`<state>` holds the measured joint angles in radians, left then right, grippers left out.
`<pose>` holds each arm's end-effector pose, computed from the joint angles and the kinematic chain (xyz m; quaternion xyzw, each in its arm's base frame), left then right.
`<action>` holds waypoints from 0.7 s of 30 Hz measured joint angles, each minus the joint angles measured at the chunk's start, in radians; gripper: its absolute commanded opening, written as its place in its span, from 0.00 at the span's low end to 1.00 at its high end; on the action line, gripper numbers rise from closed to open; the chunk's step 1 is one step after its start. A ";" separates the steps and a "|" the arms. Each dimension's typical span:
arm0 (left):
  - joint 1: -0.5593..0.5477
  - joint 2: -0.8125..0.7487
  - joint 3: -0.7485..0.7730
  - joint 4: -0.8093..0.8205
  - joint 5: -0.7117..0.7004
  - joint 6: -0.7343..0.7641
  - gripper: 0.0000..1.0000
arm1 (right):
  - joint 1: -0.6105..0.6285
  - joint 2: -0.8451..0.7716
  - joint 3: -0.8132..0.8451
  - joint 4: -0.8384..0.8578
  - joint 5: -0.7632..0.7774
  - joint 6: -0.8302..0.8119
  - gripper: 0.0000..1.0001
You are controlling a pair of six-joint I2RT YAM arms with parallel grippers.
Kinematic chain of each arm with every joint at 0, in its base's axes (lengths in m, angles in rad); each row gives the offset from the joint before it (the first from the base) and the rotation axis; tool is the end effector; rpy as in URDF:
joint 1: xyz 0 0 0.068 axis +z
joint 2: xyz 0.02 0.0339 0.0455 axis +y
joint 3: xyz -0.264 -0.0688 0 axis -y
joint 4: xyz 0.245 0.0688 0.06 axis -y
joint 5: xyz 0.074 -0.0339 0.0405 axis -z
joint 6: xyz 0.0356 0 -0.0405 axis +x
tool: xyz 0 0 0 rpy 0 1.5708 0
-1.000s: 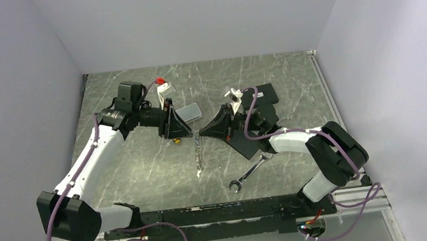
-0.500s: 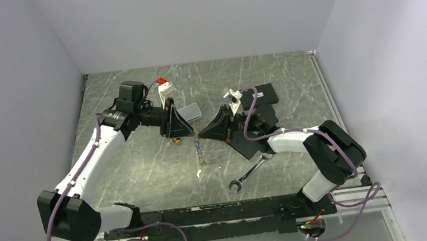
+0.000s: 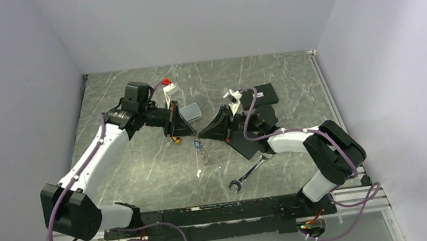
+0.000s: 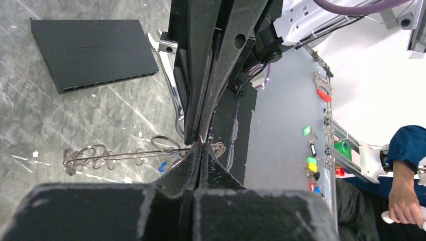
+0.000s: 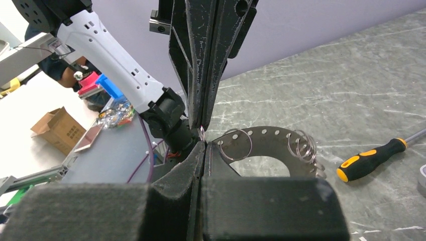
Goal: Remove the keys from the keyring
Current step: Remove the key from the keyring.
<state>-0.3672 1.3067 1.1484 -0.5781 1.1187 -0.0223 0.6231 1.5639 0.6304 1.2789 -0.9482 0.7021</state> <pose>0.2394 -0.1264 0.3288 0.3448 0.7265 -0.5424 0.2431 0.2278 0.1993 0.2484 -0.3530 0.5260 0.6547 0.4123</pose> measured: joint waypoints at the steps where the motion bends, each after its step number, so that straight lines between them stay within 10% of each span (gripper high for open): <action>1: 0.000 0.000 0.000 0.000 -0.004 -0.001 0.00 | 0.000 0.000 0.000 -0.003 0.000 -0.003 0.00; 4: -0.001 0.000 0.000 -0.005 -0.018 -0.002 0.00 | 0.000 0.000 0.000 -0.012 0.001 -0.015 0.00; 8: -0.002 0.000 0.000 -0.014 -0.021 0.000 0.31 | 0.000 0.000 -0.002 -0.015 0.005 -0.020 0.00; 21: -0.004 0.000 0.000 -0.031 -0.036 0.041 0.00 | -0.001 0.000 -0.003 -0.016 0.024 -0.010 0.03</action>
<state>-0.3710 1.3067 1.1484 -0.6094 1.0824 0.0185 0.6224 1.5639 0.6273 1.2633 -0.9245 0.6918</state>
